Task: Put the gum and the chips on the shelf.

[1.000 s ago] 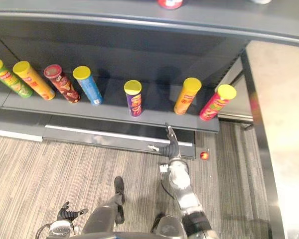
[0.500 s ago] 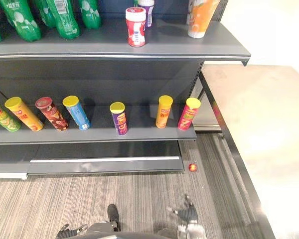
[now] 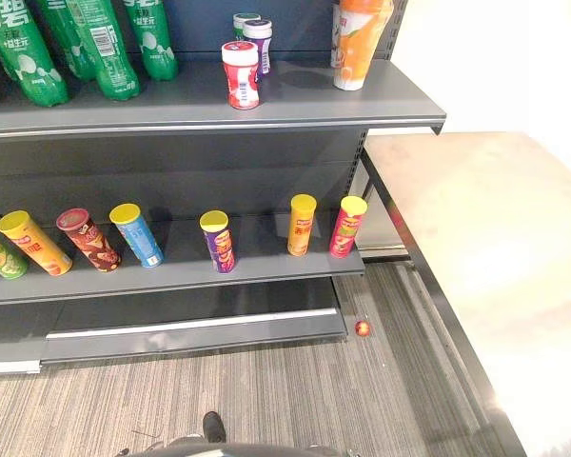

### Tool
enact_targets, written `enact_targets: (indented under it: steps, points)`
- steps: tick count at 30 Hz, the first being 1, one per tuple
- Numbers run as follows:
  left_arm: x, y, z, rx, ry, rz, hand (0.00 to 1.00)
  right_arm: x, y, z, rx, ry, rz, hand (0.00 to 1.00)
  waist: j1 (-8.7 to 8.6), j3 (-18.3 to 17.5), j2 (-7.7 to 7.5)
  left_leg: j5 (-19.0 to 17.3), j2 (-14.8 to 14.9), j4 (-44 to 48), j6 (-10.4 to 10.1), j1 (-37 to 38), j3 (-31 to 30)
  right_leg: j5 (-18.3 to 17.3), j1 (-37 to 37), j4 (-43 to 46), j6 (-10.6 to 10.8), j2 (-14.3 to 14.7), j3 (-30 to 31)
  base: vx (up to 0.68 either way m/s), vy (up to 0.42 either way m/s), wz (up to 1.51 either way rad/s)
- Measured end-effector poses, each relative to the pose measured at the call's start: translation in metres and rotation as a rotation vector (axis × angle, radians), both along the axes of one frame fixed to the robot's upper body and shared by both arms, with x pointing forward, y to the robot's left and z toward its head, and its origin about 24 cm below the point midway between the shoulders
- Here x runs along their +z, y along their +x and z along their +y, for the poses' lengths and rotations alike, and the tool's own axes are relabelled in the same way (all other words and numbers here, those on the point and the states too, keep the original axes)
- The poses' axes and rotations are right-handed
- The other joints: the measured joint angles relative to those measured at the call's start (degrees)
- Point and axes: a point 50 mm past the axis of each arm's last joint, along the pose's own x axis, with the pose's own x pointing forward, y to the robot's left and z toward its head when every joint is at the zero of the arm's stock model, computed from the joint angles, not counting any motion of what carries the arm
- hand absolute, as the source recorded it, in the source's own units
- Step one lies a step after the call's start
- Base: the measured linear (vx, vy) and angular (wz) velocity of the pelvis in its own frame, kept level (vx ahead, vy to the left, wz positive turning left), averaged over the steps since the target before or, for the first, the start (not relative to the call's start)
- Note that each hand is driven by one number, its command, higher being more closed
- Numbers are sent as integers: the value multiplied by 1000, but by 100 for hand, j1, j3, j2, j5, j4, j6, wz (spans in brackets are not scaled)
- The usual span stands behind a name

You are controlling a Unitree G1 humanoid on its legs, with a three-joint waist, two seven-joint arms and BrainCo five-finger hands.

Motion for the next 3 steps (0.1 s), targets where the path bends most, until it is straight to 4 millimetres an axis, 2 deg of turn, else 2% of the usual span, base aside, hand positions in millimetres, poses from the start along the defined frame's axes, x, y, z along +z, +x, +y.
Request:
enact_targets:
  steps: [3]
  points:
    - [0,-2,1,19,-10,-3,0,-1,0,0,-20,3,14,0,8,-2,-32,-46,-30,0,10,68,19,1,72,-24,2,-50,0,22,7,-1]
